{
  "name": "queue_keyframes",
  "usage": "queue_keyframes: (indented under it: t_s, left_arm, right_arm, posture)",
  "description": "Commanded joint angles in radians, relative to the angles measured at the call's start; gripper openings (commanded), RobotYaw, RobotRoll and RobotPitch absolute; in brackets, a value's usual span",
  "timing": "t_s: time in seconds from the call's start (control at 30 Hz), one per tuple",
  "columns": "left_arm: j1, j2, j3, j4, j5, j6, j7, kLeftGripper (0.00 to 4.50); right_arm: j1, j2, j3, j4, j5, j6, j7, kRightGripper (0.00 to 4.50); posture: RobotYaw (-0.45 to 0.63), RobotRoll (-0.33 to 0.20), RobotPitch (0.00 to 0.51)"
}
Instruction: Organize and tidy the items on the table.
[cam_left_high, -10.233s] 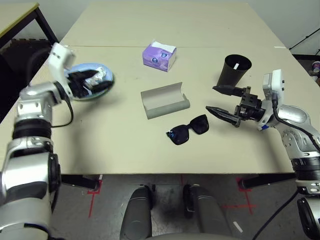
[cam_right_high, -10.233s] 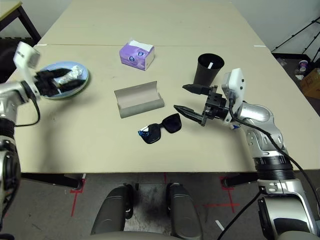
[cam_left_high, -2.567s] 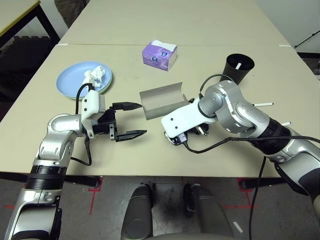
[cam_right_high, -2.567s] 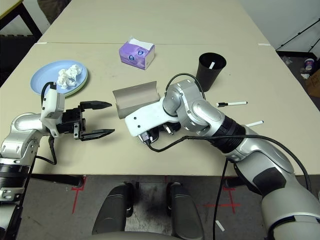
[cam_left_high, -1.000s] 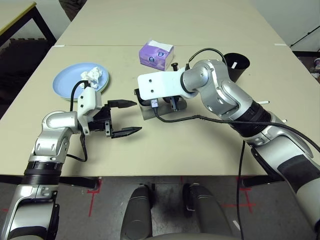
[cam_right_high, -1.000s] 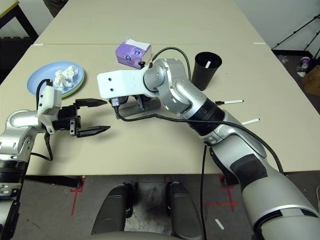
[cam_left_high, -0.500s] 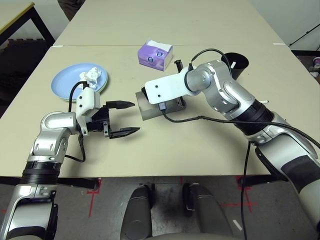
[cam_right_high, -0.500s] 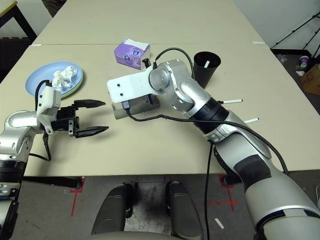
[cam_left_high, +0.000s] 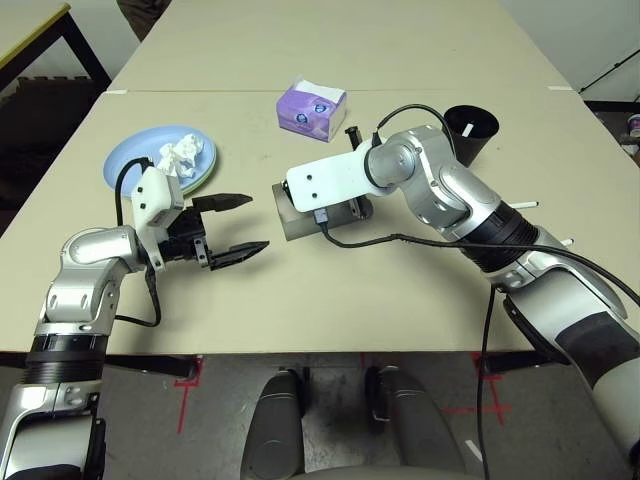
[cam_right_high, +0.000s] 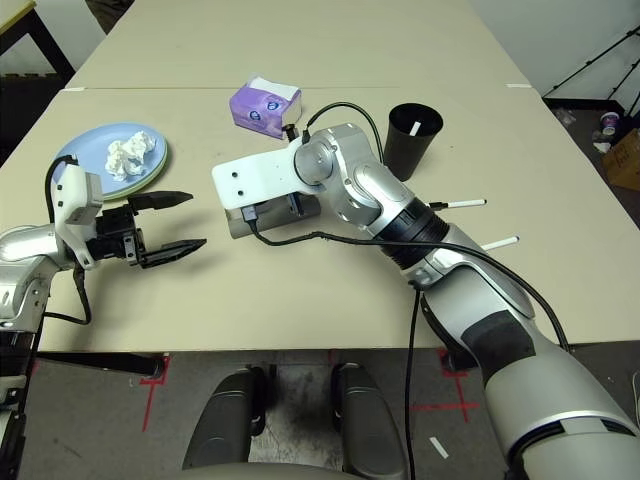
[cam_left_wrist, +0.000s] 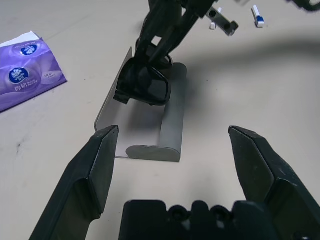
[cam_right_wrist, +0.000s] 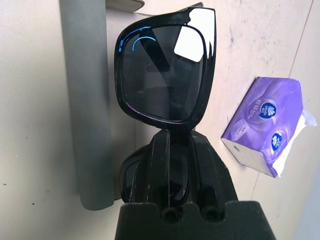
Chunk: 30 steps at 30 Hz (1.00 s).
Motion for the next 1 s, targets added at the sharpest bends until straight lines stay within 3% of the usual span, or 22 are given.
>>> queue_keyframes:
  t_s: [0.03,0.63,1.0]
  left_arm:
    - [0.024,0.009,0.014,-0.048,-0.018,0.024,0.016,4.5]
    - [-0.004,0.011,0.003,-0.058,-0.026,0.054,0.026,4.5]
    - [-0.006,0.014,0.004,-0.063,-0.025,0.059,0.028,4.5]
  right_arm:
    - [0.012,0.012,0.023,0.007,-0.019,-0.011,-0.008,0.38]
    - [0.077,0.044,0.047,-0.001,-0.092,-0.003,-0.057,0.38]
    - [0.041,0.055,0.032,0.081,-0.102,-0.041,-0.099,0.38]
  posture:
    - [0.03,0.0,0.157]
    - [0.01,0.0,0.155]
    - [0.01,0.0,0.154]
